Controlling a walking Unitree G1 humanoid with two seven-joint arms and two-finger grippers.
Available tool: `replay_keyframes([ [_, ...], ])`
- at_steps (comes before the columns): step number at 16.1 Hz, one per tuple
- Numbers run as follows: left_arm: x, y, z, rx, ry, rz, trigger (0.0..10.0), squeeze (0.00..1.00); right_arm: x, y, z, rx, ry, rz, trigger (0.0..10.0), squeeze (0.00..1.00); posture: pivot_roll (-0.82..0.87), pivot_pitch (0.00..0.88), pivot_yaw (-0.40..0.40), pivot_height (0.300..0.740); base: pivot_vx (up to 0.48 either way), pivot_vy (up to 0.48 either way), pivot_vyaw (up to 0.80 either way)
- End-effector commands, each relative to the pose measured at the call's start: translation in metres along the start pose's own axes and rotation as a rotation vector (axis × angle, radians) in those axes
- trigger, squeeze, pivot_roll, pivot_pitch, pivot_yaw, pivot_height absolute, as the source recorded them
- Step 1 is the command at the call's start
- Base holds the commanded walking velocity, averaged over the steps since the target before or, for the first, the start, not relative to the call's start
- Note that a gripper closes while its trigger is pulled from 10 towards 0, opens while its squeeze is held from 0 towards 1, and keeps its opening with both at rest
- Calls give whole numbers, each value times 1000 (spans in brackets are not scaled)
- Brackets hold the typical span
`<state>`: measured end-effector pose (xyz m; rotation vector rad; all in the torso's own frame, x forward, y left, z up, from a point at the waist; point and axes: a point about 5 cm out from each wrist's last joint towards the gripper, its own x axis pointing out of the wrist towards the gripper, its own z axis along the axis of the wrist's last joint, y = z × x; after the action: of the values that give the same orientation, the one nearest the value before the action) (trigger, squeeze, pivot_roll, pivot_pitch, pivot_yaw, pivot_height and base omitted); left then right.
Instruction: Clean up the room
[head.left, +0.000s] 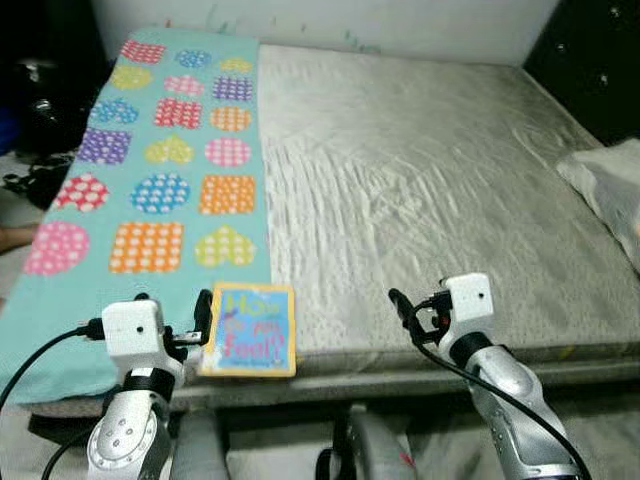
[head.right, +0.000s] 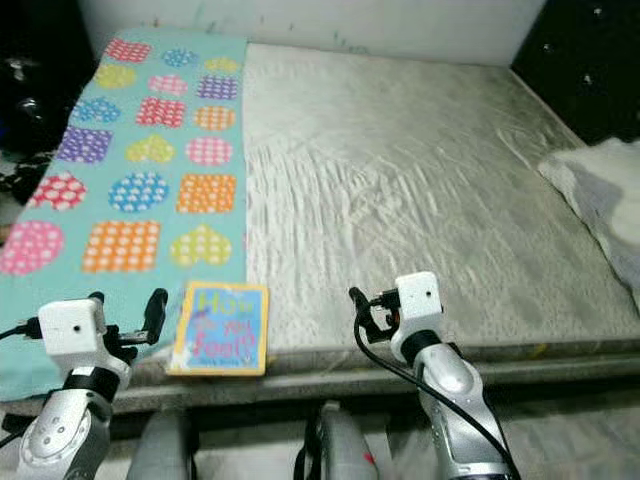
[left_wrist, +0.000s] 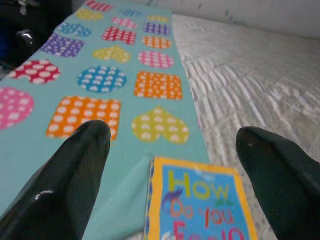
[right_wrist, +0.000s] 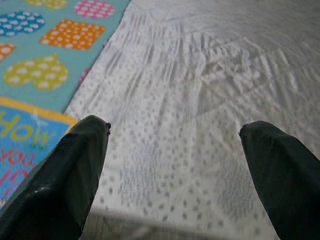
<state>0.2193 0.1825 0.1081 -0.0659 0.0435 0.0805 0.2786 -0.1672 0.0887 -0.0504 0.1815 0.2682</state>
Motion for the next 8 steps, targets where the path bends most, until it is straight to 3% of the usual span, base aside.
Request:
replay_keyframes([
  [1,0,-1,-1,5,10,5,10000,0,-1,-4,-1,-2,7,-4,10000,0,6,153,-129,607,0,0,0],
  [8,4,-4,0,-6,5,7,10000,0,6,-2,1,-8,7,17,10000,0,8,144,-145,607,0,0,0],
])
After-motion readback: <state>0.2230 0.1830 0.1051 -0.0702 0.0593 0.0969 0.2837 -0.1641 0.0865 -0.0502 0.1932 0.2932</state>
